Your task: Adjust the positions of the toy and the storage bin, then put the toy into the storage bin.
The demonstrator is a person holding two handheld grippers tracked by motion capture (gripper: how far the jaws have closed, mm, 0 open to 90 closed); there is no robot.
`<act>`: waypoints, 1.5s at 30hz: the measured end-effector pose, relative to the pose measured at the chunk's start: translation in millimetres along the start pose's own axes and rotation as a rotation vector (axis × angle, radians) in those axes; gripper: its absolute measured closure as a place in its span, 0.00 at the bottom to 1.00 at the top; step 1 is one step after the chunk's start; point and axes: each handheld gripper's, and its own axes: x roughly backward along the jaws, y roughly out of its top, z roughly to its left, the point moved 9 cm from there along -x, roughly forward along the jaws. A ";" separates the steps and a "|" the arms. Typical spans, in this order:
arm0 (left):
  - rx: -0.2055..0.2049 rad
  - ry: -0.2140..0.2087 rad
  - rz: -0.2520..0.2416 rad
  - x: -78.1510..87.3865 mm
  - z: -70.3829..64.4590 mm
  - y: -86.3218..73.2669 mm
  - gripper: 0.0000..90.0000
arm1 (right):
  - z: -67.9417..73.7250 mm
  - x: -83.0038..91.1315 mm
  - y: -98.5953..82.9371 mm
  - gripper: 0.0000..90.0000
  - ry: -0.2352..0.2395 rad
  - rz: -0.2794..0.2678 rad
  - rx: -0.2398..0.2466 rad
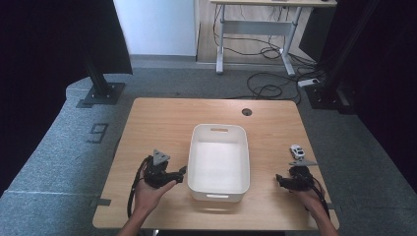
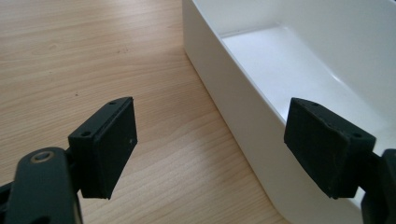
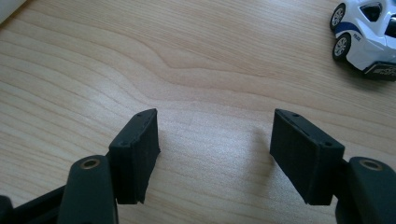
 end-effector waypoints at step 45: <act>0.027 0.073 0.053 13.8 46.4 -49.5 0.22 | -4.4 8.4 8.5 0.36 0.013 -0.061 -0.040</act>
